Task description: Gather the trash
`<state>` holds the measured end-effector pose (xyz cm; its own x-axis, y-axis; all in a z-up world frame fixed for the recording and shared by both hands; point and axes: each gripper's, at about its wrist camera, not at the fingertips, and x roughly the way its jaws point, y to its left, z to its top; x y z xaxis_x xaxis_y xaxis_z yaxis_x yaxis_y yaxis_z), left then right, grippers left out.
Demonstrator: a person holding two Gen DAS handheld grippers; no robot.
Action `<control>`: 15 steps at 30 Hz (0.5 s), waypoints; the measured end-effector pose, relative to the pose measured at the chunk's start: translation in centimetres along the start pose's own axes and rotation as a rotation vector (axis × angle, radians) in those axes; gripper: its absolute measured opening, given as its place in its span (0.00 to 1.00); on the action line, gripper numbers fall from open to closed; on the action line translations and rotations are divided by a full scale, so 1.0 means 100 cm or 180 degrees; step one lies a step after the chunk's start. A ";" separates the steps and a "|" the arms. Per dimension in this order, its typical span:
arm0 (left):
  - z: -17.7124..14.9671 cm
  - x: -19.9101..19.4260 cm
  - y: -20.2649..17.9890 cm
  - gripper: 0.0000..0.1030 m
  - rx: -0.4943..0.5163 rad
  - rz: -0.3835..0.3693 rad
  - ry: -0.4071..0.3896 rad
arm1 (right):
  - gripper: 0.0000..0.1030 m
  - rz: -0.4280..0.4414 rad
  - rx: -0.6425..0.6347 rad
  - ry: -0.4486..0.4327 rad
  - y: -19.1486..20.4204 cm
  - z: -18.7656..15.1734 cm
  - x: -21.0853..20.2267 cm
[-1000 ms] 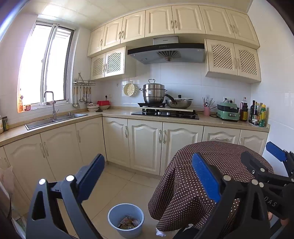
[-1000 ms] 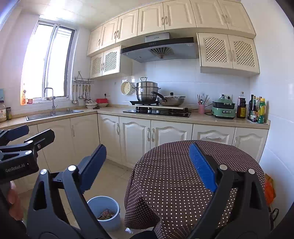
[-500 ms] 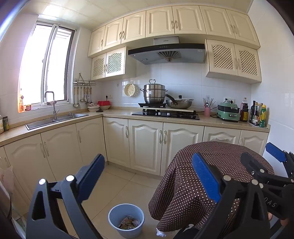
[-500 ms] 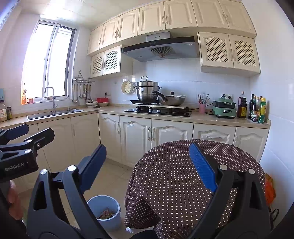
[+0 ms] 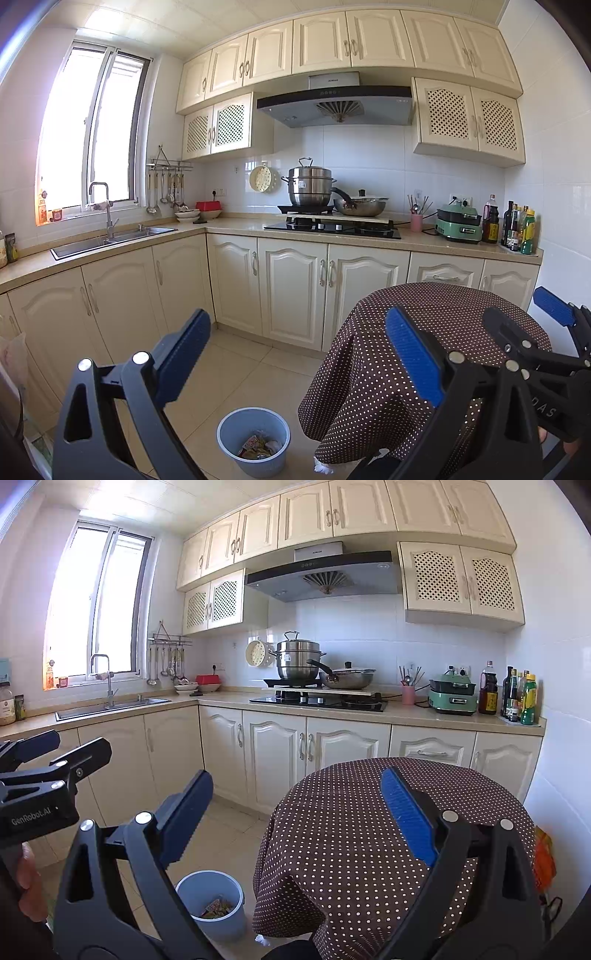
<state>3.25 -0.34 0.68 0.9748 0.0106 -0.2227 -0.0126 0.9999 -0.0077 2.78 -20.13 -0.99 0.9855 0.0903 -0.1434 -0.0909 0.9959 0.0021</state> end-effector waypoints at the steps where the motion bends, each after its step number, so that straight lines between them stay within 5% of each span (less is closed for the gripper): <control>1: 0.000 0.000 0.000 0.92 0.0001 0.0000 0.0002 | 0.88 0.0003 -0.0006 0.0001 0.000 -0.001 0.000; 15: -0.001 0.000 -0.002 0.92 -0.0002 -0.0001 0.0012 | 0.88 -0.0001 -0.0005 0.0023 0.004 -0.002 0.000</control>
<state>3.23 -0.49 0.59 0.9740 0.0104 -0.2263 -0.0126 0.9999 -0.0085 2.70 -19.77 -1.16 0.9845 0.0898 -0.1506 -0.0907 0.9959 0.0006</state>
